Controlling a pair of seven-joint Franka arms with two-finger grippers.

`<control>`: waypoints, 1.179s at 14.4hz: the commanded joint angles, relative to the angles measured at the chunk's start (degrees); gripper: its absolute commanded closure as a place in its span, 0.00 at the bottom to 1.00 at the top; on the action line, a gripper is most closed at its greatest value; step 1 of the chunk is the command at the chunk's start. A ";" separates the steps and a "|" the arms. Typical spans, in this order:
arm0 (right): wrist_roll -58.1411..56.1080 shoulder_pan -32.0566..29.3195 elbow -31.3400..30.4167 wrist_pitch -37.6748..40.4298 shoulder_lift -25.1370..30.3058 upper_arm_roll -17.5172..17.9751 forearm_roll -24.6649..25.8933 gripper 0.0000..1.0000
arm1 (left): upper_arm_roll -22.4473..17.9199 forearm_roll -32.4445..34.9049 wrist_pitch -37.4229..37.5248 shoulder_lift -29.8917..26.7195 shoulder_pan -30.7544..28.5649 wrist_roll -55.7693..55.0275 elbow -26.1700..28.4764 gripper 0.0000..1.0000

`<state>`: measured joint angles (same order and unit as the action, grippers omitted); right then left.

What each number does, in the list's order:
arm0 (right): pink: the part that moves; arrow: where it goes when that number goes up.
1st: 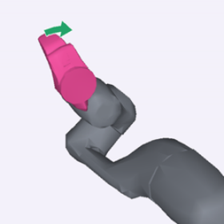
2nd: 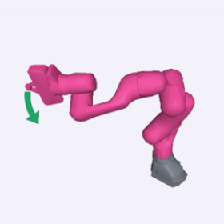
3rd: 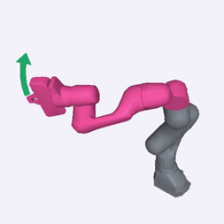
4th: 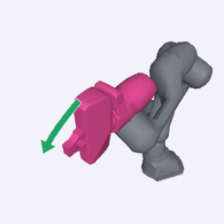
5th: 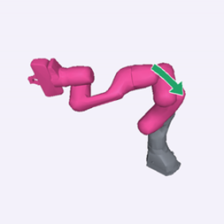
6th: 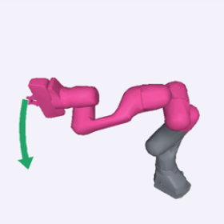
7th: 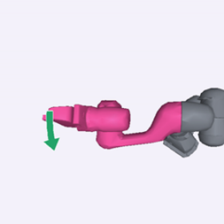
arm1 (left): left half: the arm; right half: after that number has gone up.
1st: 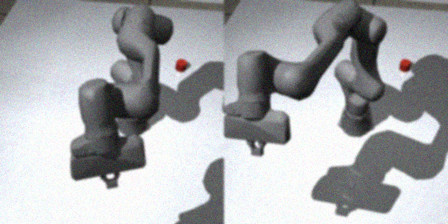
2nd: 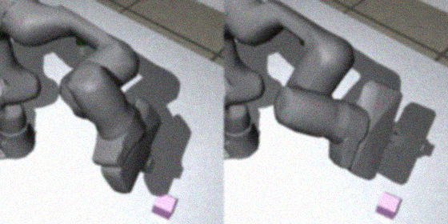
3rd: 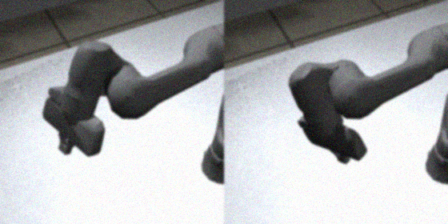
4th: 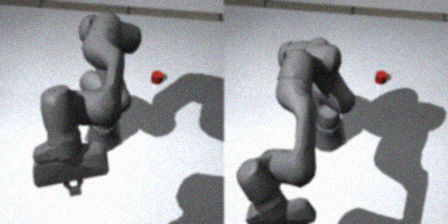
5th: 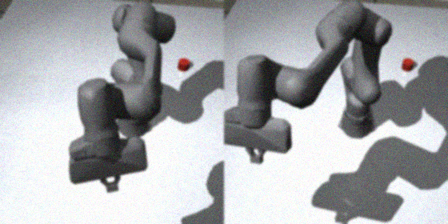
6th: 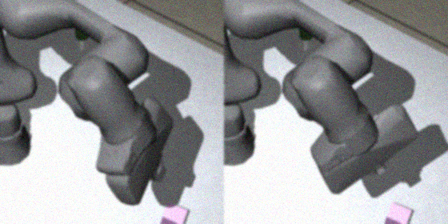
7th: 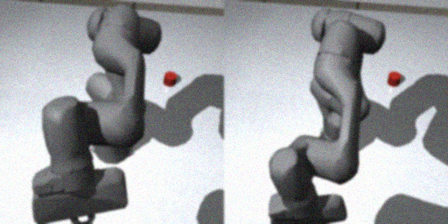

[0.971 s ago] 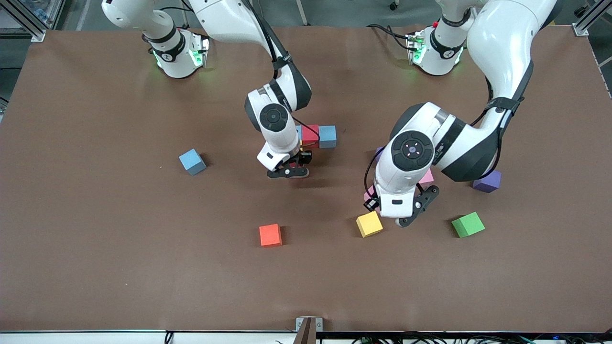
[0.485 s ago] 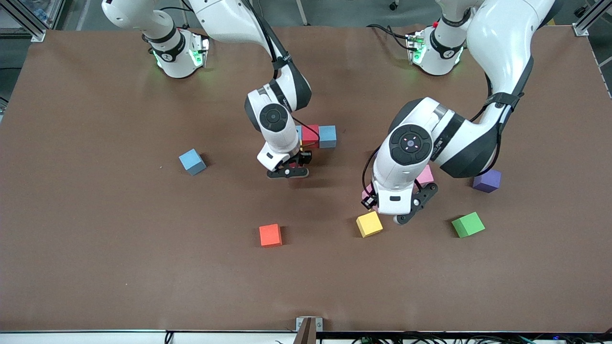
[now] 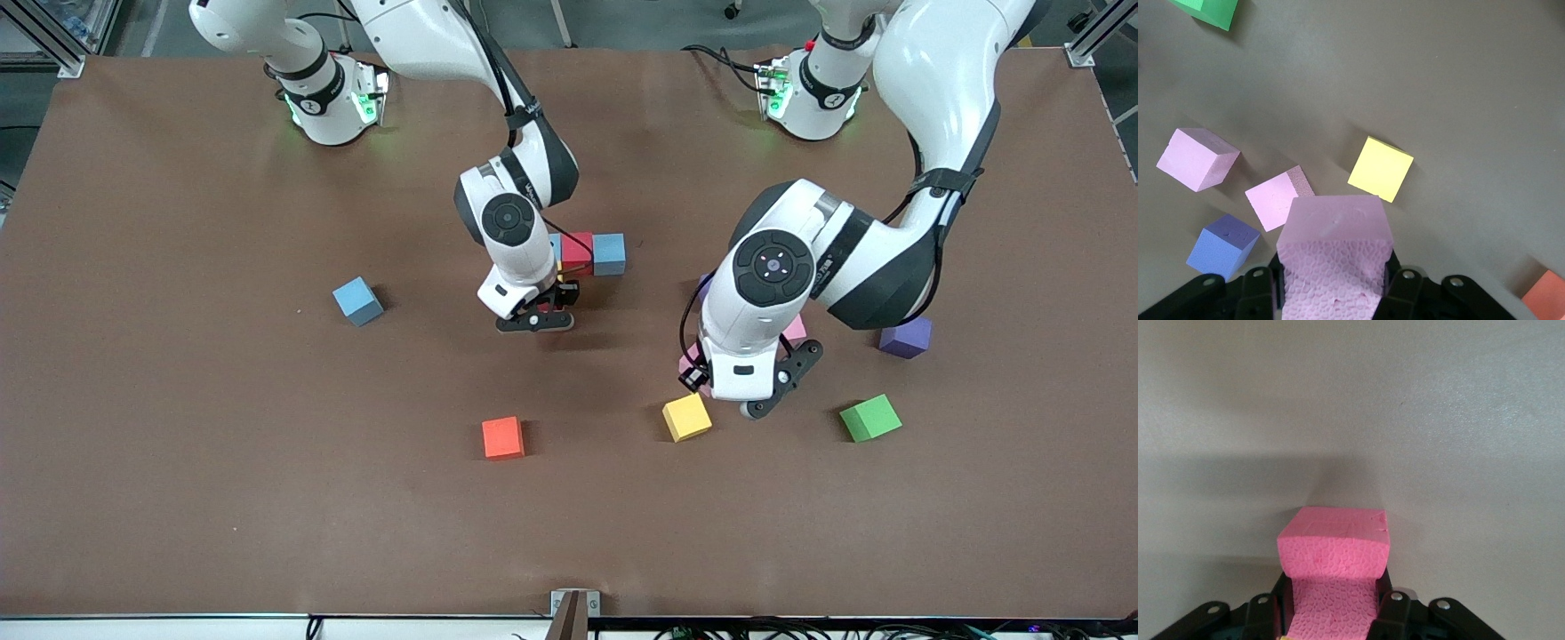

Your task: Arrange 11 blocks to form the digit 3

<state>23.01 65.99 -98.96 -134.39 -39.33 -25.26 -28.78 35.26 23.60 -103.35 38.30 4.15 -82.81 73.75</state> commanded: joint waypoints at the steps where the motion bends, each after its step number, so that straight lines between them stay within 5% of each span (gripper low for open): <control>1: -1.39 0.63 -2.64 -0.17 1.89 -0.49 -0.75 1.00 | -0.19 0.31 0.43 -0.85 0.34 -0.33 0.79 0.84; 11: -1.39 0.55 -2.73 -0.09 2.15 -0.67 -0.57 0.96 | 0.34 -2.85 3.59 -4.19 0.16 -12.76 2.37 0.85; 17: -0.60 0.55 -2.73 -0.17 1.98 -0.67 -0.57 0.82 | 3.41 -2.15 -2.90 -5.33 -0.37 -28.89 10.70 0.85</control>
<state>22.91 65.99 -99.09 -134.30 -39.31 -25.57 -28.78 38.61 21.59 -103.67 35.54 4.92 -109.44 80.32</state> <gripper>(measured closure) 0.515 0.463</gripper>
